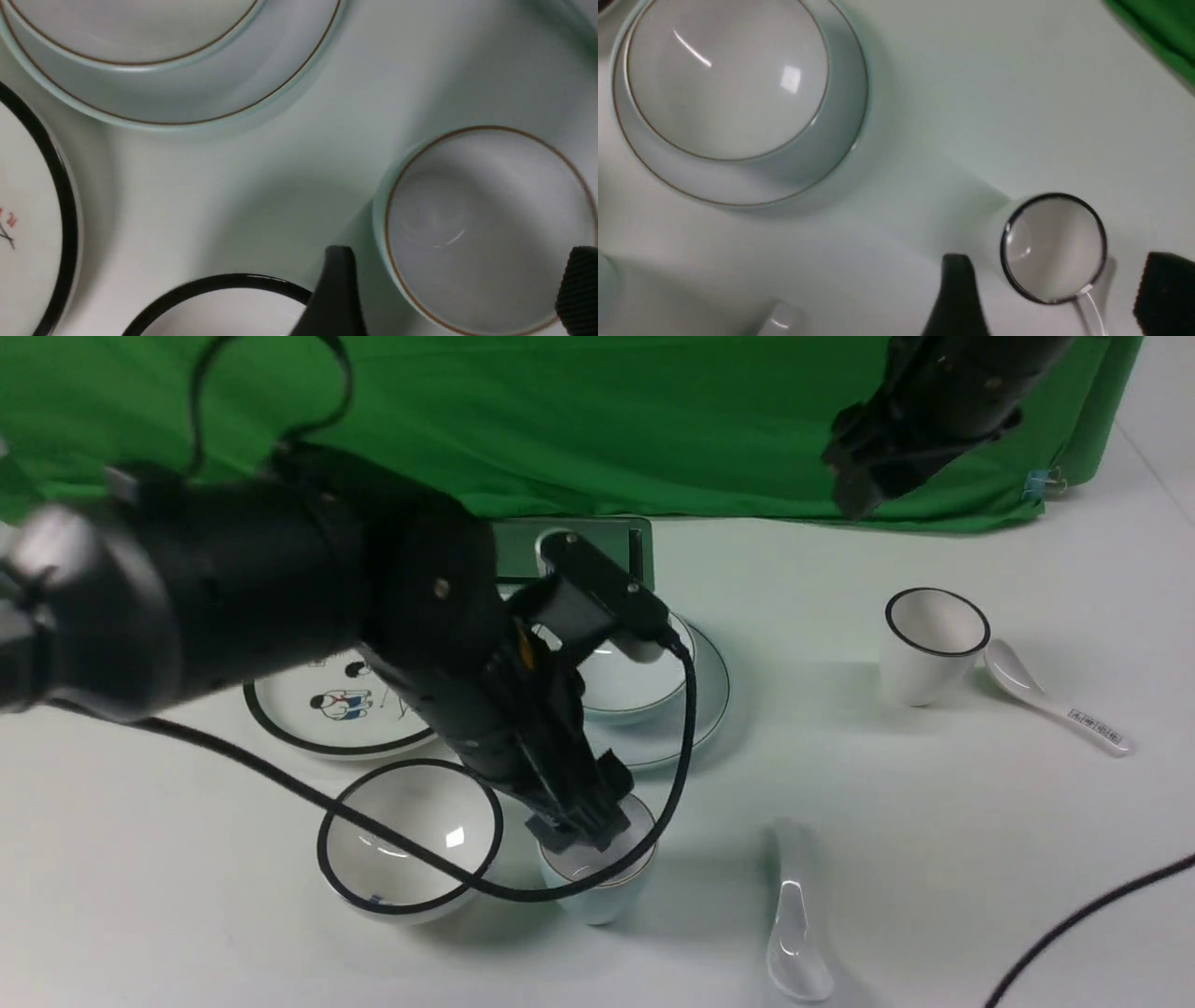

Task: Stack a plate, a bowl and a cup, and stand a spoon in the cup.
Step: Use the left arm to grab a blue teacup, then use the left arm to put the blue teacup into the blue rice bowl in the middle

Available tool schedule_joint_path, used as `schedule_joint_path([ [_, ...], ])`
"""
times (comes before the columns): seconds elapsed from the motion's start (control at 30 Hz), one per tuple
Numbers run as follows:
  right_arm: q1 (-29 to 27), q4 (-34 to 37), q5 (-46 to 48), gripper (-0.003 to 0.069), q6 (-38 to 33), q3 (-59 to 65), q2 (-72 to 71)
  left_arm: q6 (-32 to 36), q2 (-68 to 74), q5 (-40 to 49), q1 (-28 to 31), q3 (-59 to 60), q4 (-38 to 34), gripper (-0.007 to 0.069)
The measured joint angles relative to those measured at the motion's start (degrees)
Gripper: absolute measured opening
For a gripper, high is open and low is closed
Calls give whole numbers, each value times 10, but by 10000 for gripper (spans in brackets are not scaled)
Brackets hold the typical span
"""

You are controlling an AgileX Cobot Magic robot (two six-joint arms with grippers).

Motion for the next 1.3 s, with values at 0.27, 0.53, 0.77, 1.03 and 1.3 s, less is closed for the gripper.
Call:
schedule_joint_path([
  [0.27,-1,-5,6,508,-5,82,-69,-25,57,-51,0,-4,6,437],
  [0.53,-1,-5,-5,508,-5,135,-69,-23,68,-27,0,-27,10,-1],
  [0.77,-1,-5,-6,508,-5,137,-69,-20,70,40,15,-177,7,-4],
  [1.03,-1,-5,-5,508,-5,137,-69,-17,187,122,93,-376,2,-4],
  [1.3,-1,-5,-6,508,-6,137,-69,-25,335,142,107,-512,3,-2],
])
